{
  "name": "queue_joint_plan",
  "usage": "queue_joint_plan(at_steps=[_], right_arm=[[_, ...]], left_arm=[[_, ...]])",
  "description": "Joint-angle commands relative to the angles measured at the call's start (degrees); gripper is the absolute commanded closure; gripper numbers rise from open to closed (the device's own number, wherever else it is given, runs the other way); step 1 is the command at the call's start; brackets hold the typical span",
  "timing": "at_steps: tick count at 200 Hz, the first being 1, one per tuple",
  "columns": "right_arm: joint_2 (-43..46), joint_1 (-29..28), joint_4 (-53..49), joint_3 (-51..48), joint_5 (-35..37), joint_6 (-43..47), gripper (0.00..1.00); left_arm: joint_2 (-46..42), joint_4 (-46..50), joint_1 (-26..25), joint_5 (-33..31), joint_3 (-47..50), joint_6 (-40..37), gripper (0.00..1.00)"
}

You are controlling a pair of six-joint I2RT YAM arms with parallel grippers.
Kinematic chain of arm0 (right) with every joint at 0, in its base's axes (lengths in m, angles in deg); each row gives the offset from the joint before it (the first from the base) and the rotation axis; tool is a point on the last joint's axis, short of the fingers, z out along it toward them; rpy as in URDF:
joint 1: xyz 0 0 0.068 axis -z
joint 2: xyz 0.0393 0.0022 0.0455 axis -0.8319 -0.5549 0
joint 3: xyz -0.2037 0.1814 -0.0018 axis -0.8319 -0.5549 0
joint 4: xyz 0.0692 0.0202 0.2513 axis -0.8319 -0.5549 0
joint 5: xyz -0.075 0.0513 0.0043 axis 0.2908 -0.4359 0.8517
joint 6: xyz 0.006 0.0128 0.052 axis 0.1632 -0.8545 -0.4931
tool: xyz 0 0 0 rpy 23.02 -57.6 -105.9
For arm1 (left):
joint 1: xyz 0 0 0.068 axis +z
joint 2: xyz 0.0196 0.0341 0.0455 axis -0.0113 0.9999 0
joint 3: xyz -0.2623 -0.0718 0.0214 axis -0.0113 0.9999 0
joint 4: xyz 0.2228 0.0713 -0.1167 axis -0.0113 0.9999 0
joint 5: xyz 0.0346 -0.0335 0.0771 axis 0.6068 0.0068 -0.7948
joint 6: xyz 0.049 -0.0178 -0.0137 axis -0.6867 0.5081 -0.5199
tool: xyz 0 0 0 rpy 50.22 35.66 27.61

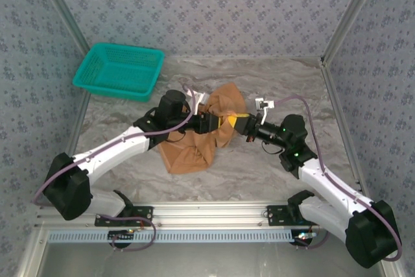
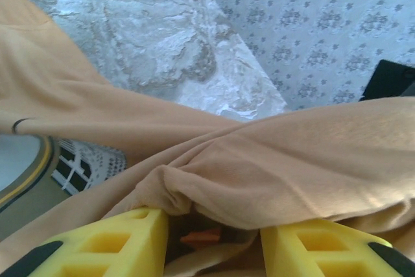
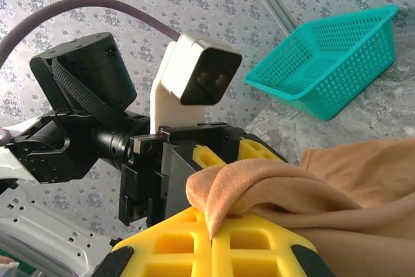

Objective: Fold the inside-out t-shirt

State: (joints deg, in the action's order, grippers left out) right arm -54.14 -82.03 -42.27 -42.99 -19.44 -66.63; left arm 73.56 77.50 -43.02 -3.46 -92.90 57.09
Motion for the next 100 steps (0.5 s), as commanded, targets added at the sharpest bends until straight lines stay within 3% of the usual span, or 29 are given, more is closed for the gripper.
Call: queue_joint_plan(at_steps=[1, 17, 29, 59, 80, 90, 100], right_arm=[[0.7, 0.5, 0.4, -0.3, 0.4, 1.1, 1.00], [0.8, 0.5, 0.8, -0.3, 0.3, 1.0, 1.00], [0.9, 0.6, 0.7, -0.1, 0.0, 1.0, 1.00], [3.8, 3.5, -7.4, 0.3, 1.6, 4.2, 1.00], [7.9, 4.2, -28.8, 5.1, 17.1, 16.9, 1.00], [8.2, 3.2, -32.8, 6.4, 24.9, 18.5, 1.00], [7.5, 2.6, -34.6, 7.5, 28.3, 20.3, 1.00]], left_arm=[[1.0, -5.5, 0.3, 5.0, -2.7, 1.7, 0.58], [1.9, -5.1, 0.3, 5.4, -3.1, 1.6, 0.60], [2.8, -5.3, 0.4, 5.9, -3.3, 1.6, 0.66], [-0.4, -7.4, 2.9, 10.5, -2.0, 2.2, 0.97], [-6.6, -10.2, 4.8, 15.6, 1.2, 2.9, 1.00], [-8.7, -10.9, 5.1, 18.0, 1.9, 3.7, 1.00], [-9.8, -12.0, 5.2, 20.7, 2.3, 5.1, 1.00]])
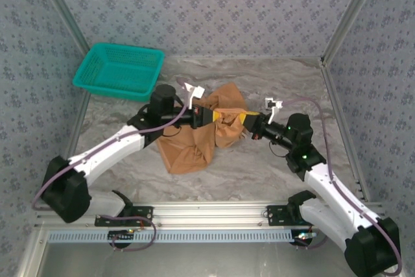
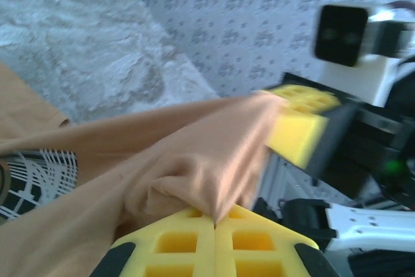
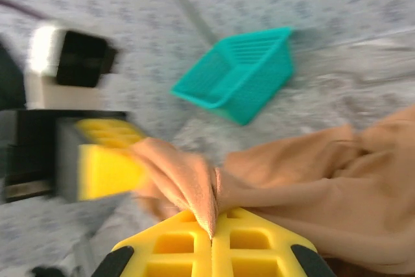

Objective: Fold the inside-out t-shirt

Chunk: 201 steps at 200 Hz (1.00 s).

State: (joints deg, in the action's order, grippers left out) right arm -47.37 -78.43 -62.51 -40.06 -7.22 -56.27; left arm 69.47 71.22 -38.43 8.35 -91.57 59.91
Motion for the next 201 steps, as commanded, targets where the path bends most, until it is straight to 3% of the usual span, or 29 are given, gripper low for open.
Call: queue_joint_plan(at_steps=[1, 24, 45, 65, 90, 116, 149, 201], right_arm=[[0.7, -1.1, -14.5, 4.7, 16.3, 10.1, 1.00], [-3.9, -4.3, -19.3, 8.6, 21.1, 13.9, 0.99], [-10.2, -8.2, -32.2, 16.5, 29.1, 16.7, 0.88], [-10.3, -11.6, -38.0, 19.3, 31.8, 20.5, 0.77], [-1.6, -12.7, -36.6, 16.1, 25.9, 25.4, 0.66], [4.6, -13.9, -29.4, 11.6, 13.2, 27.4, 0.67], [-0.4, -13.9, -24.6, 11.2, 8.2, 26.1, 0.71], [-6.4, -13.7, -20.2, 11.7, 7.9, 25.9, 0.65]], left_arm=[[-5.7, -5.8, 0.6, 9.2, 0.9, 2.4, 1.00], [-5.1, -8.5, 0.7, 12.8, 0.8, 7.1, 1.00], [-3.6, -10.4, 0.7, 14.2, 0.9, 9.3, 1.00], [-3.0, -9.3, 0.7, 11.5, 0.9, 9.1, 1.00], [-2.1, -9.9, 0.7, 9.7, 0.8, 10.3, 1.00], [-1.5, -10.1, 0.8, 9.3, 0.8, 10.7, 1.00], [-1.9, -9.8, 0.8, 9.5, 0.8, 10.4, 1.00], [-2.4, -8.6, 0.8, 9.3, 0.4, 9.7, 1.00]])
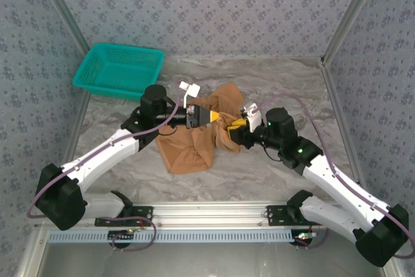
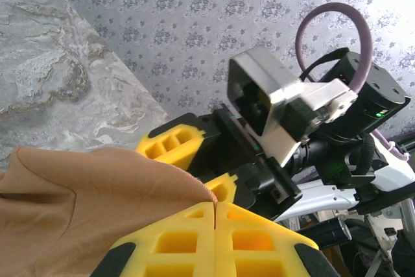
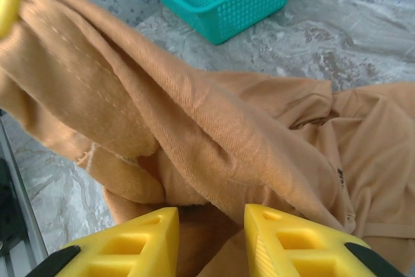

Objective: Fold the inside-out t-shirt

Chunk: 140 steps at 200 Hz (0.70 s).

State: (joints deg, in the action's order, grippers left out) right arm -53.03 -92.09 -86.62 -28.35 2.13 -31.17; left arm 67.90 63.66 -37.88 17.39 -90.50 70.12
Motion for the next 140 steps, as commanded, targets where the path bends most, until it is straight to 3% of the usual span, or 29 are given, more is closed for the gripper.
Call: queue_joint_plan(at_steps=[1, 35, 56, 74, 112, 140], right_arm=[[-0.8, -0.1, 4.0, 0.0, -1.4, 0.8, 0.65], [-4.2, 0.1, 5.5, 0.8, 3.9, 0.5, 0.66], [-7.4, 0.4, 7.8, 1.5, 3.4, 0.3, 0.80], [-6.8, 1.6, 8.0, 1.9, -1.8, 0.0, 1.00], [3.7, 10.1, 13.0, -2.5, -19.9, -9.4, 1.00], [5.2, 13.4, 21.1, -4.8, -29.5, -19.2, 1.00]], left_arm=[[-0.9, -1.1, 0.2, 0.3, -0.7, -0.6, 1.00], [-1.8, -0.5, 0.3, 0.5, -0.2, -1.3, 1.00], [-2.1, -0.7, 0.2, 0.3, 0.0, -1.5, 1.00], [-2.9, -0.2, 0.7, -1.4, 0.3, -2.2, 1.00], [-3.3, 2.2, 5.4, -7.0, 1.7, -1.3, 1.00], [-1.4, 5.4, 6.7, -10.6, 0.9, -2.6, 1.00]])
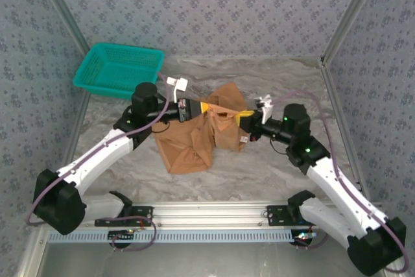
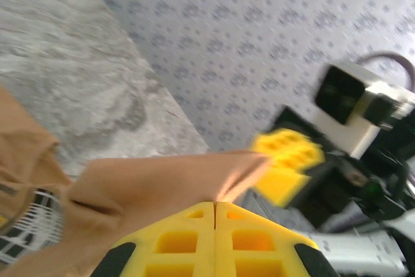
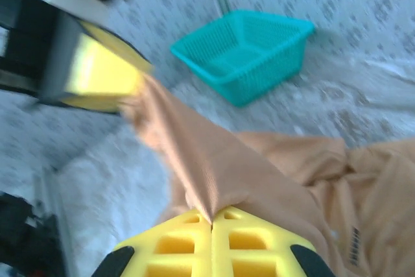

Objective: Fold the inside-out t-shirt

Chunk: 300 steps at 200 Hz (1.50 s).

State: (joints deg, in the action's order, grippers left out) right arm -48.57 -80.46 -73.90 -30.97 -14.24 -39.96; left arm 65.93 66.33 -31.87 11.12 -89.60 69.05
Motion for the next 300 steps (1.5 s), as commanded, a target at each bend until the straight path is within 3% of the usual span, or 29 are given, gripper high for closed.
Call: queue_joint_plan(at_steps=[1, 41, 56, 76, 110, 145, 195, 220, 274, 300], right_arm=[[0.7, 1.9, 8.7, -2.4, -13.5, -11.0, 1.00], [-1.1, 3.0, 20.6, -4.0, -18.0, -20.6, 1.00], [-2.6, 3.2, 25.2, -5.0, -17.7, -24.6, 1.00], [-4.1, 3.6, 27.1, -5.3, -17.0, -26.2, 1.00], [-4.5, 4.3, 27.1, -5.3, -16.2, -27.1, 1.00], [-4.0, 4.8, 26.0, -5.6, -14.3, -27.2, 1.00], [-4.2, 5.1, 25.3, -5.1, -13.4, -27.2, 1.00], [-3.9, 5.2, 25.1, -5.2, -12.9, -27.4, 1.00], [-3.0, 5.1, 25.1, -5.8, -12.0, -26.8, 1.00], [-2.3, 5.1, 24.2, -6.2, -12.0, -26.3, 1.00]], left_arm=[[0.6, 2.8, 0.7, -4.4, -0.1, -1.6, 1.00], [3.1, 6.6, 0.7, -7.8, -1.9, -3.5, 1.00], [3.2, 9.9, 0.6, -10.6, -2.9, -5.5, 0.92], [1.2, 9.7, 0.3, -10.4, -1.7, -7.4, 0.73], [-2.5, 12.0, -2.5, -10.3, 0.6, -12.8, 0.52], [-4.7, 11.5, -7.9, -11.4, 4.1, -15.8, 0.44], [-8.2, 7.0, -10.0, -13.7, 9.1, -16.1, 0.31], [-5.7, 5.9, -12.0, -14.8, 8.0, -16.6, 0.32], [-0.5, 0.6, -13.0, -13.6, 4.1, -14.7, 0.54], [1.0, -0.2, -13.0, -12.7, 2.1, -14.4, 0.59]])
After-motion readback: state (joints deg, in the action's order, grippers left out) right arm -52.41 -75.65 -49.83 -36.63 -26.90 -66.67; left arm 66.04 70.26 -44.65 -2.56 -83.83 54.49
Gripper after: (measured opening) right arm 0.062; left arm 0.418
